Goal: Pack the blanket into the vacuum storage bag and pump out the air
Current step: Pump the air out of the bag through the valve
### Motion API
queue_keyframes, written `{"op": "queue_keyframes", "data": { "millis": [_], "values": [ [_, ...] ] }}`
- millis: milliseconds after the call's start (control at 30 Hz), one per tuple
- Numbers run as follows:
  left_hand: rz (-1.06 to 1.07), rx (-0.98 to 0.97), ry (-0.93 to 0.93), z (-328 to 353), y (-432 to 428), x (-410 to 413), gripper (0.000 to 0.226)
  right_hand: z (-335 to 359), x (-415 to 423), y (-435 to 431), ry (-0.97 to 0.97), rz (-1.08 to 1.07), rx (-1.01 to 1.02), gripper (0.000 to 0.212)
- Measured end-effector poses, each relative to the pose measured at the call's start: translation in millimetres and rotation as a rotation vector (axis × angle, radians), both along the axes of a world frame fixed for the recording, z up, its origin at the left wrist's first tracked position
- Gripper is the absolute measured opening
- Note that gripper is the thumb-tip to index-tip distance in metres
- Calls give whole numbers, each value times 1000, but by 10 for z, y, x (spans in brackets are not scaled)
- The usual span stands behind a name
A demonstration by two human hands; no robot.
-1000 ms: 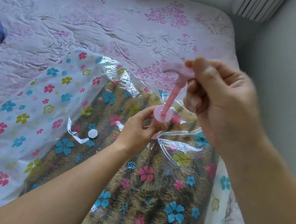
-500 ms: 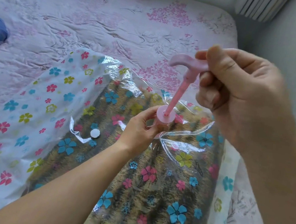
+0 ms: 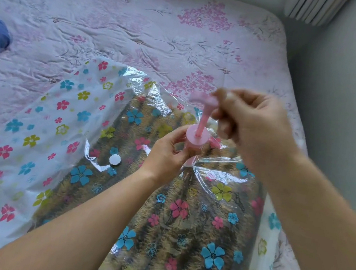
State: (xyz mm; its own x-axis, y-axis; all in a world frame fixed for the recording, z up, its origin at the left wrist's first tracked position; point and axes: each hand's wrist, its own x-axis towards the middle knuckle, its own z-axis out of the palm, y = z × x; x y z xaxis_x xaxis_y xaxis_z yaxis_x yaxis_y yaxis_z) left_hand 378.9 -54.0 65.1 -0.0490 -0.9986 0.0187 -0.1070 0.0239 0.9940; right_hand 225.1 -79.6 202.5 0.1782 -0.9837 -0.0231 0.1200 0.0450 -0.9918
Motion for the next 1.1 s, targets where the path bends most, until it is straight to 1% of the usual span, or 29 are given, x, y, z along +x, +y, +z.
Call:
{"op": "queue_keyframes", "data": {
  "millis": [33,100,167,233,300,367,400,433,500,633,700,767,867,933,1000,1100],
  "values": [
    [-7,2,-14,2,5,-4,43,168,-49,-5,-68,21,-73,19],
    [-15,4,-46,-9,3,-7,42,381,-112,-20,-108,50,-205,17],
    [-15,8,-40,-10,1,-23,43,315,-120,-16,-76,34,-210,17],
    [-8,7,-18,-18,-7,-28,43,20,-76,14,37,7,-100,17],
    [-5,18,-16,-23,-12,-16,38,-318,-43,58,145,-7,85,19],
    [-11,23,-29,-31,-15,-3,33,-515,-44,67,159,-24,228,20],
    [-13,23,-37,-34,-14,-4,31,-543,-51,60,163,-28,255,19],
    [-10,20,-43,-30,-18,-5,32,-525,-59,45,168,-23,249,19],
    [-11,4,-49,-18,-16,-10,36,-373,-79,25,132,-10,169,18],
    [-24,-6,-68,-12,-8,-12,42,180,-188,-1,-139,79,-72,18],
    [-21,-1,-72,-26,-6,-14,42,295,-228,-25,-224,106,-132,16],
    [-17,-4,-78,-23,-11,-28,42,174,-194,-38,-174,58,-89,14],
    [-11,13,-54,-24,-17,-35,40,-284,-69,8,30,-28,132,17],
    [-11,22,-51,-38,-19,-21,33,-505,-31,45,79,-31,264,15],
    [-8,16,-69,-51,-2,-17,29,-583,-58,36,76,-28,294,14],
    [-6,4,-81,-34,5,-18,31,-475,-71,41,117,-23,253,12]
  ]
}}
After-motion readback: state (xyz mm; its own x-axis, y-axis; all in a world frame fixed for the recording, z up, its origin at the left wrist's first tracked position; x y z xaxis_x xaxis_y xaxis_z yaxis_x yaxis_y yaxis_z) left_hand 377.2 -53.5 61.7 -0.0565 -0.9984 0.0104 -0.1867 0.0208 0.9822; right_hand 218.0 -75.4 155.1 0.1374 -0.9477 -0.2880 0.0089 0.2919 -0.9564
